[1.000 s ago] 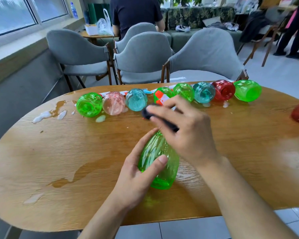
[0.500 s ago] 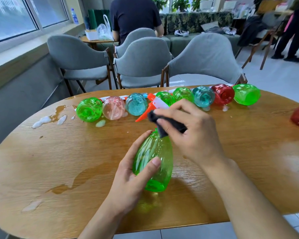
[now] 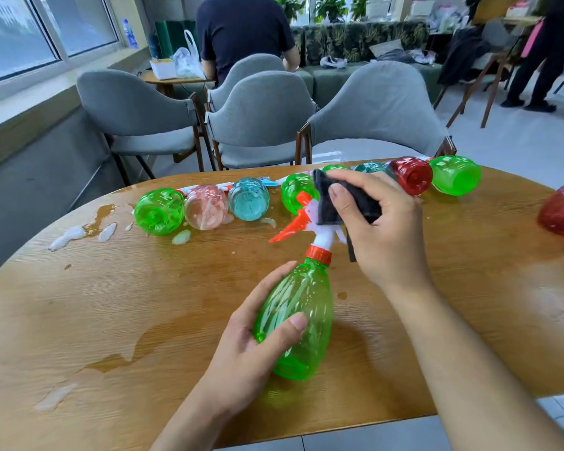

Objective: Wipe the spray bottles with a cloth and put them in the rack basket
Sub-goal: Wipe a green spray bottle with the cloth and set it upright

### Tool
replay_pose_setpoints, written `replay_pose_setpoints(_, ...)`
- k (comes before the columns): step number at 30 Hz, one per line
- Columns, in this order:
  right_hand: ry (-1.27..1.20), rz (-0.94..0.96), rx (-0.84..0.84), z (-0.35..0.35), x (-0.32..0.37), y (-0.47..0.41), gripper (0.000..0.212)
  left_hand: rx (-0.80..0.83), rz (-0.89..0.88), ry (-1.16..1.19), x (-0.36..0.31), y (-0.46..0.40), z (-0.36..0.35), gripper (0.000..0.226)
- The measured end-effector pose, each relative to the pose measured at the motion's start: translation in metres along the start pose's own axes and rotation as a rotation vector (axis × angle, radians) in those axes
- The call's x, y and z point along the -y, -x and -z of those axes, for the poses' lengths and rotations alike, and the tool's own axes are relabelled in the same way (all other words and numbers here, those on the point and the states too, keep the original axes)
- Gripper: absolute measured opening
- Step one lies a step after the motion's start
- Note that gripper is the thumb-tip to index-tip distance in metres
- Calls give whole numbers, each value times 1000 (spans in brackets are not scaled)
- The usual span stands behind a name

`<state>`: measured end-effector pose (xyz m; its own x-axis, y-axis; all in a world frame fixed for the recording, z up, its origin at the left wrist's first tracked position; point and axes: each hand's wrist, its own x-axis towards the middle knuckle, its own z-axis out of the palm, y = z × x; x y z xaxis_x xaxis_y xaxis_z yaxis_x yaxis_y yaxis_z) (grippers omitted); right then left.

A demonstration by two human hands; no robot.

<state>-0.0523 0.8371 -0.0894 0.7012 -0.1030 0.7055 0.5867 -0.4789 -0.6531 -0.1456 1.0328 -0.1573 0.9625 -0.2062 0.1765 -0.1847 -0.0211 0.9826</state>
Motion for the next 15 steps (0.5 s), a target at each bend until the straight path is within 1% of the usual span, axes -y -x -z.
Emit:
replay_pose_setpoints(4, -51, -56, 172, 1, 0, -3, 20, 29, -18, -1, 0, 2, -3, 62)
replay_pose_setpoints(7, -75, -180, 330, 12, -9, -9, 15, -33, -44, -14, 0, 3, 0, 58)
replay_pose_setpoints(9, -44, -262, 468, 25, -14, -14, 11, -72, -47, 27, -1, 3, 3, 57)
replay_pose_setpoints(10, -25, -293, 508, 30, -16, -15, 11, -75, -40, 53, -2, 2, 4, 58)
replay_pose_setpoints(11, -22, -305, 497, 33, -15, -16, 11, -71, -36, 65, -2, 2, 5, 58)
replay_pose_setpoints(12, -36, -291, 429, 33, -14, -16, 11, -66, -38, 64, -3, 1, 4, 58)
replay_pose_setpoints(14, -88, -202, 241, 28, -7, -14, 13, -45, -47, 45, -5, 1, 0, 57)
replay_pose_setpoints(15, -115, -148, 201, 23, -2, -12, 14, -31, -47, 39, -6, 2, -2, 57)
